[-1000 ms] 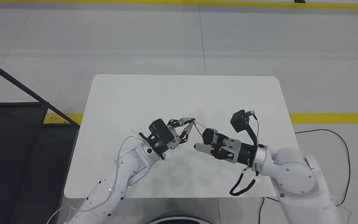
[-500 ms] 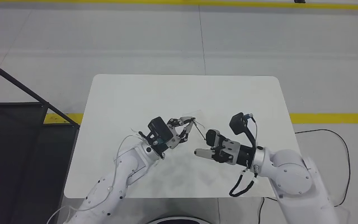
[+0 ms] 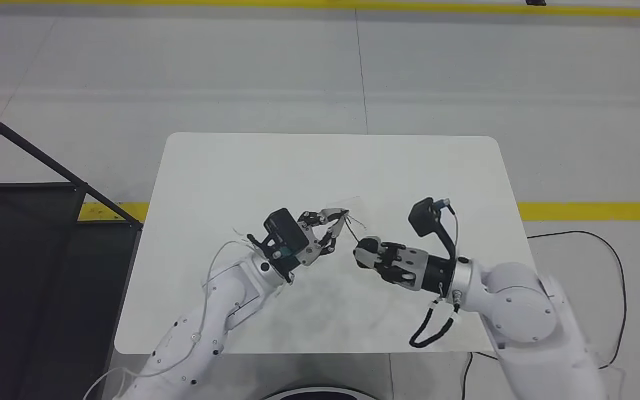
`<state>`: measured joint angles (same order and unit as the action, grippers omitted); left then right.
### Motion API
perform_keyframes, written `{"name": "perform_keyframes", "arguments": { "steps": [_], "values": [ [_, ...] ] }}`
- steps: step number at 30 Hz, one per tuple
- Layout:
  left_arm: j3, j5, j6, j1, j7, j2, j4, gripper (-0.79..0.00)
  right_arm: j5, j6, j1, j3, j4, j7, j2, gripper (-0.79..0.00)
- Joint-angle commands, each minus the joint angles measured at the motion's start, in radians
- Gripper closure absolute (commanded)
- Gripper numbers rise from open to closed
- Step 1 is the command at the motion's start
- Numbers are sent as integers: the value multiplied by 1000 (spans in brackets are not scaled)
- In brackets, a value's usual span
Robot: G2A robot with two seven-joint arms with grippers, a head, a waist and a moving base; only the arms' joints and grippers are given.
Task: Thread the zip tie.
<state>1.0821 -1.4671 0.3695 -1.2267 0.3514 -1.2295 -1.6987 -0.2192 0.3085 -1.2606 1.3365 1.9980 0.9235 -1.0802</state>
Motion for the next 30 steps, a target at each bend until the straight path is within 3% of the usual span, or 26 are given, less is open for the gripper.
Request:
{"name": "perform_keyframes", "arguments": {
  "steps": [1, 30],
  "values": [
    [0, -4, 0, 0, 2, 0, 0, 0, 0, -5, 3, -2, 4, 2, 1, 0],
    [-2, -16, -4, -3, 6, -1, 1, 0, -18, -177, 118, -46, 50, 81, 14, 0]
  ]
}}
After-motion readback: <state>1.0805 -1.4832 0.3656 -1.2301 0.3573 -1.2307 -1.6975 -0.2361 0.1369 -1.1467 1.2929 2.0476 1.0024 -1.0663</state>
